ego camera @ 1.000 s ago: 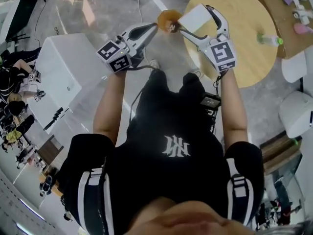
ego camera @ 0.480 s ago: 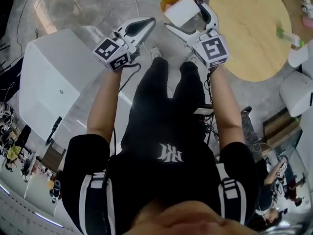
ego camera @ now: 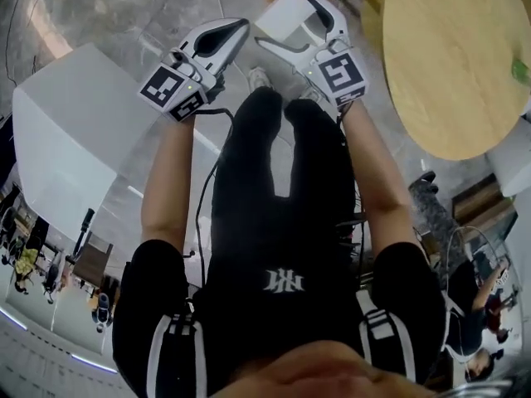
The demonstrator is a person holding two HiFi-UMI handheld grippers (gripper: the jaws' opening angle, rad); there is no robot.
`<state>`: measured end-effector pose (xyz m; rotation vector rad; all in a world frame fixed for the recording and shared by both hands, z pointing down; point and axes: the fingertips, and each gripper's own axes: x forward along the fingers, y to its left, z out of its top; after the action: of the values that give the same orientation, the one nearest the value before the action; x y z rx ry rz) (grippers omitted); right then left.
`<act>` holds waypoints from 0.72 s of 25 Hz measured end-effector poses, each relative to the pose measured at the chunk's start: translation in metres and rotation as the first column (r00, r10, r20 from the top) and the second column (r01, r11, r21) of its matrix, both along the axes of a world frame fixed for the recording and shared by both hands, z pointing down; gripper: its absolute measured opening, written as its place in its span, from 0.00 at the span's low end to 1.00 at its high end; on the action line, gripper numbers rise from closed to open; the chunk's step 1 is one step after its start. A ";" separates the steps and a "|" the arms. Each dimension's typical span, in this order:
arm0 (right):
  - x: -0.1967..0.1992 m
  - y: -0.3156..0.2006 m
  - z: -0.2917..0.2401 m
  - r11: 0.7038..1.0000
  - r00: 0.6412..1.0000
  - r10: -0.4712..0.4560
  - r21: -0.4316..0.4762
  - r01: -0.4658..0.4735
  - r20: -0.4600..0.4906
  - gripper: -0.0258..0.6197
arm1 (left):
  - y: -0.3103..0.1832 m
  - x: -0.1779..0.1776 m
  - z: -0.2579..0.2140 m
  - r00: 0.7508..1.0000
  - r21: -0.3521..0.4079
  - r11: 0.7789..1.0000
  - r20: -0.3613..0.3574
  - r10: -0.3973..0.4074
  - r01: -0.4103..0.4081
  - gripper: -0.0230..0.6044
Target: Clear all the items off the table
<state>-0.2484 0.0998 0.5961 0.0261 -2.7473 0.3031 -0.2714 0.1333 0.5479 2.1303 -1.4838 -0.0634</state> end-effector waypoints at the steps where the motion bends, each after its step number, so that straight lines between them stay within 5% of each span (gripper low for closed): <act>1: -0.004 -0.004 0.018 1.000 1.000 0.001 0.005 -0.001 -0.010 0.87 | -0.004 -0.003 0.016 1.000 -0.002 1.000 0.002 -0.002 0.002 0.06; 18: -0.007 -0.063 0.224 0.996 0.992 0.037 0.080 -0.028 -0.120 0.87 | -0.015 -0.022 0.186 0.998 -0.016 0.999 0.050 0.034 -0.033 0.06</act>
<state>-0.2550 0.0371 0.8204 0.1070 -2.6380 0.1955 -0.2938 0.1182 0.7336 2.1589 -1.4719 0.0134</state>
